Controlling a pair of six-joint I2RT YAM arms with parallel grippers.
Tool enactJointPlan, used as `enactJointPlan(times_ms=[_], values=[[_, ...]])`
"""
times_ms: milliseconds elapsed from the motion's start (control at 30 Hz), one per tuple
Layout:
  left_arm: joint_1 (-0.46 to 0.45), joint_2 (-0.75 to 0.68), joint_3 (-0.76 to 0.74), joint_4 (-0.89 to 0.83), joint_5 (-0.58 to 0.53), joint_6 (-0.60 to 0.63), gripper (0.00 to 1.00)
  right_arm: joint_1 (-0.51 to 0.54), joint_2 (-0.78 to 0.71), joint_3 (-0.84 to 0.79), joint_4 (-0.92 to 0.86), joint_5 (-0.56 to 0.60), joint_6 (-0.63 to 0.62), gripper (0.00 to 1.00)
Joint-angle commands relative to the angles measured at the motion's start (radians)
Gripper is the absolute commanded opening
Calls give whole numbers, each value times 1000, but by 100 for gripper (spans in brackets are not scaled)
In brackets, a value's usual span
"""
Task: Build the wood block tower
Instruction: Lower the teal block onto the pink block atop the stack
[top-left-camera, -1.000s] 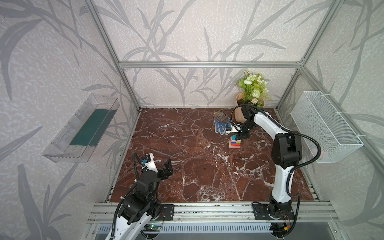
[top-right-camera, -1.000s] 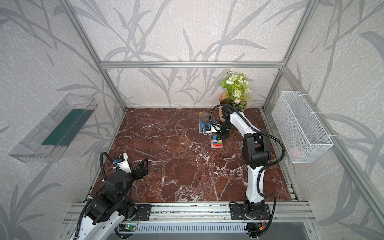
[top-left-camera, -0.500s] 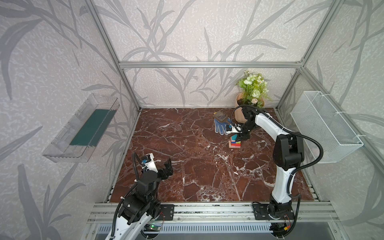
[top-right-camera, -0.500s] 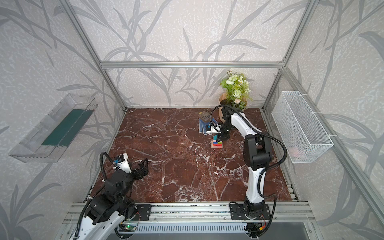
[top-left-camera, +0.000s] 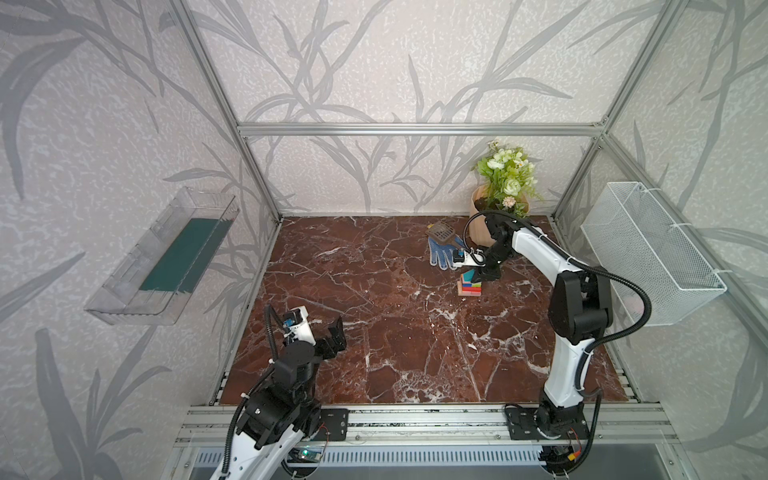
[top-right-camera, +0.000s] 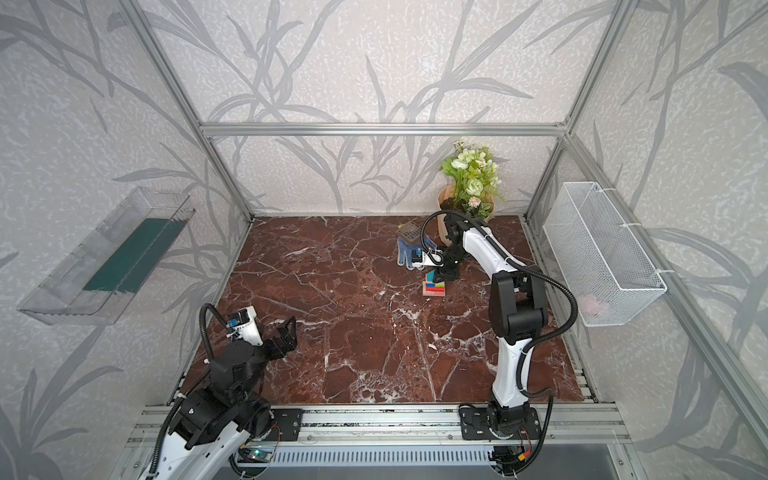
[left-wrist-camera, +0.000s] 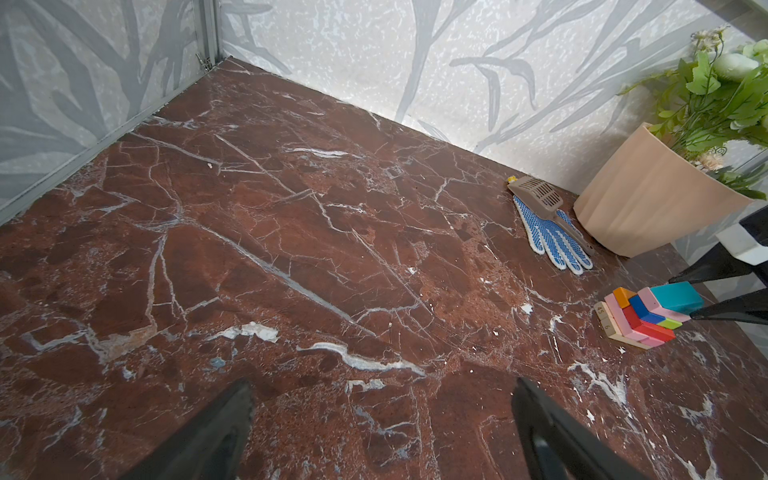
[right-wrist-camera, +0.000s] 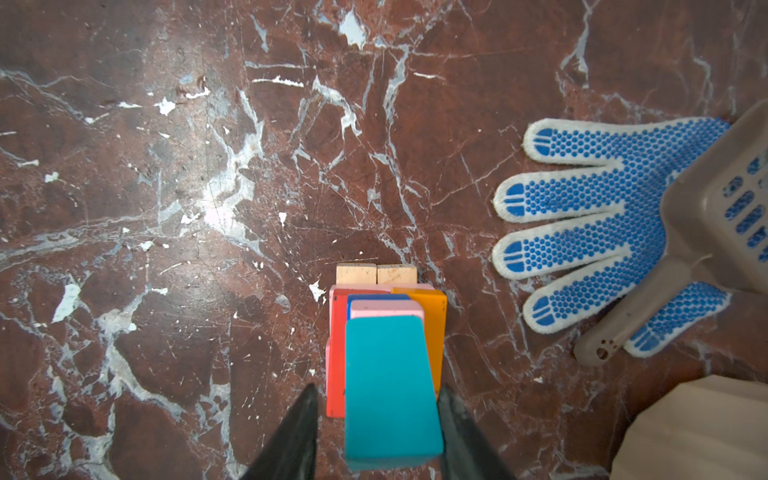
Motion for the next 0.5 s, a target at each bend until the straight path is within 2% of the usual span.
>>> enactJointPlan(times_ms=[0,133,467], values=[[3,-4,-9,2,-2,-7,98,-2,-34,-13,-4,-5,11,46],[3,-2,-10,1,-3,-7,98,-1,-27,-8,-2,1,14,47],[2,-3,-10,2,-1,-8,98,2,2,25,-26,1,20,39]])
